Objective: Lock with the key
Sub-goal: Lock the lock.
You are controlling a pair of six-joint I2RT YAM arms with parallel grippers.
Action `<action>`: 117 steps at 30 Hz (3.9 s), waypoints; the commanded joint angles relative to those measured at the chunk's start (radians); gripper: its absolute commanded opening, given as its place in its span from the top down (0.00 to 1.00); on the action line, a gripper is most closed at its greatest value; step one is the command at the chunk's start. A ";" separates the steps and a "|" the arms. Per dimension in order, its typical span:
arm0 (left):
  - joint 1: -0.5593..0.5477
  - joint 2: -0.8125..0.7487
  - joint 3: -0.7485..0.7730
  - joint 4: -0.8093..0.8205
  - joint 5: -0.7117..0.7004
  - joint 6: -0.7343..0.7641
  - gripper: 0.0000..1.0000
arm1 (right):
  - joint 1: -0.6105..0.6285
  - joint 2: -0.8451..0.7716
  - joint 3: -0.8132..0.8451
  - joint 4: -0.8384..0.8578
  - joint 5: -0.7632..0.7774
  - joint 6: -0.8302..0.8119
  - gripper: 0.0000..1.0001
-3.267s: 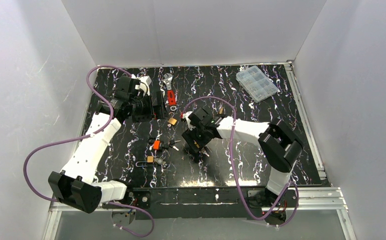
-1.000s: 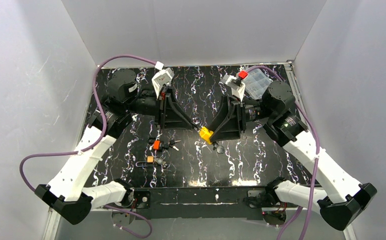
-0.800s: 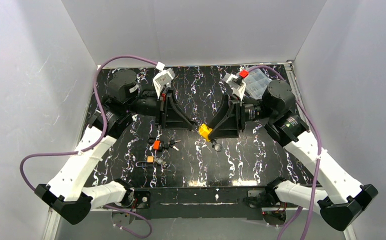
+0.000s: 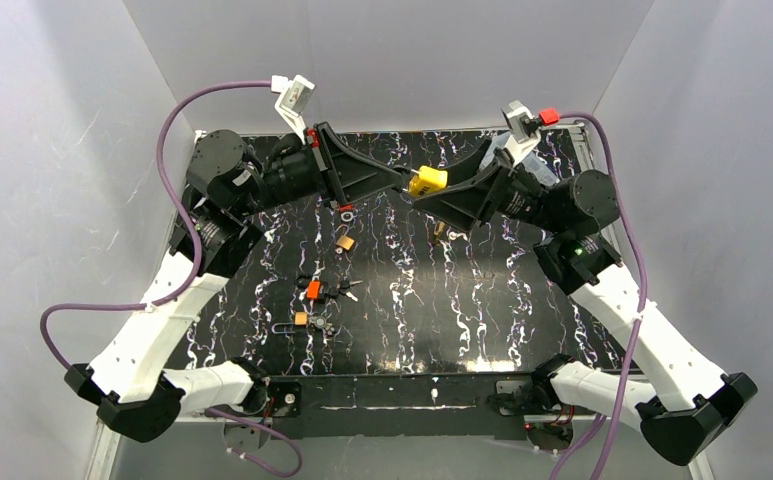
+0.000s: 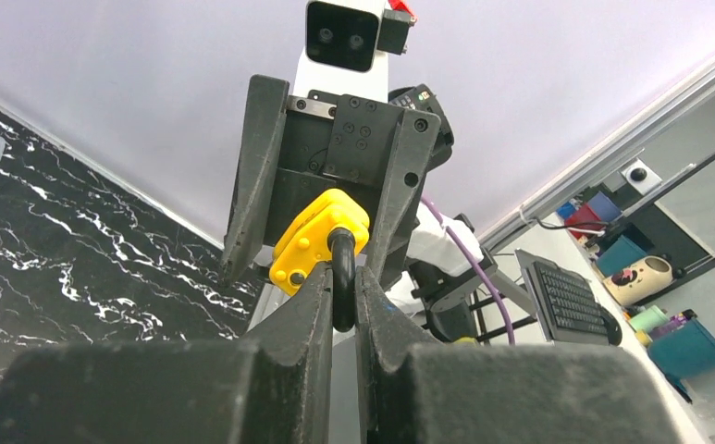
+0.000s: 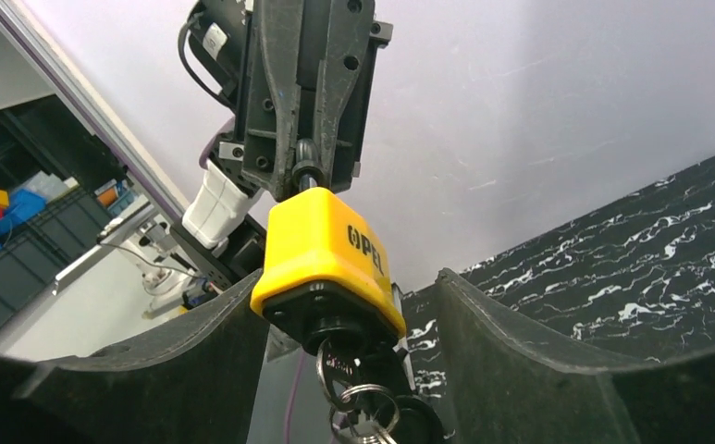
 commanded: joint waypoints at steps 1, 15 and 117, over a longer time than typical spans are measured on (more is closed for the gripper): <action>-0.006 -0.018 0.053 0.096 -0.031 -0.028 1.00 | -0.005 -0.023 0.043 0.100 0.052 0.026 0.30; -0.024 -0.007 0.035 0.091 -0.052 -0.017 1.00 | -0.006 -0.057 0.065 -0.023 0.087 -0.052 0.61; -0.150 0.119 0.127 -0.432 0.021 0.251 1.00 | 0.135 0.142 0.278 -0.444 0.016 -0.177 0.99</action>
